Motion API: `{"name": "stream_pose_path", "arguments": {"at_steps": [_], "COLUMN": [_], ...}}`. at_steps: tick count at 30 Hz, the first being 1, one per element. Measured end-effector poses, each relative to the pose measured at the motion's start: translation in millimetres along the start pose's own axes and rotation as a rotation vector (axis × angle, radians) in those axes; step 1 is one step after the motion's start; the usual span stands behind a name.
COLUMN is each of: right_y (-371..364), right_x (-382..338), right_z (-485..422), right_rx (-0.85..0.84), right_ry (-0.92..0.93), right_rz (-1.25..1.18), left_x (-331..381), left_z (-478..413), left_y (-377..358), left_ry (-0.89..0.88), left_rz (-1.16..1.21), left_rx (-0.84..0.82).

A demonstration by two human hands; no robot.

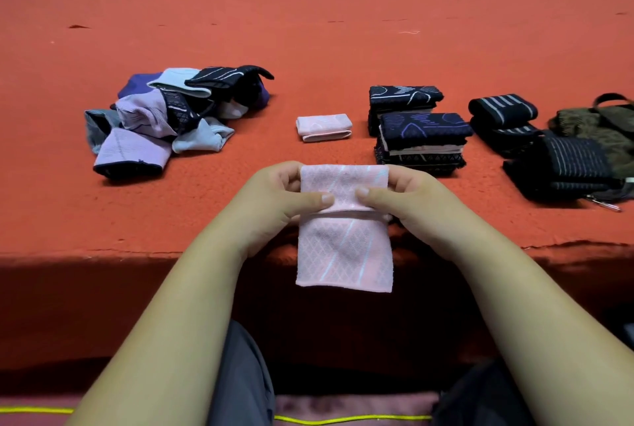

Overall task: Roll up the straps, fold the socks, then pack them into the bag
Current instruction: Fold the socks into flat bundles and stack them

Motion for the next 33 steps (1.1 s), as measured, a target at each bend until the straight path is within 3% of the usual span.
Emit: {"name": "stream_pose_path", "arguments": {"at_steps": [3,6,12,23,29,33], "right_y": [3.7,5.3,4.1,6.3,7.0,9.1], "right_x": [-0.8,-0.5,3.9,-1.8,-8.9,-6.2], "right_z": [-0.2,-1.2,-2.5,-0.4,4.2,4.5], "right_rx": [-0.06,-0.018,0.065,0.082,0.149,0.147], "right_ry": [-0.03,-0.03,-0.007,0.066,0.061,0.003], "right_rz": [0.059,0.082,-0.037,0.165,0.041,0.01], "left_x": [2.3,3.5,3.5,-2.9,-2.7,-2.3], "left_z": [-1.1,-2.5,-0.5,-9.5,-10.1,-8.8], "left_y": [-0.1,-1.3,1.2,11.4,8.6,7.9], "left_ry": [-0.056,-0.094,-0.016,-0.082,0.018,0.125], "left_rz": [0.016,0.013,0.011,0.073,0.264,0.207], "left_rx": [0.046,0.106,0.068,0.166,0.149,0.078]}}
Point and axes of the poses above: each hand's wrist, its own z-axis away from the middle knuckle, its own y-axis out of the back of the hand, x = y × z, the point moved 2 cm from there along -z, towards the middle knuckle, and after that the axes turned 7 degrees about y, right-handed, at the moved point
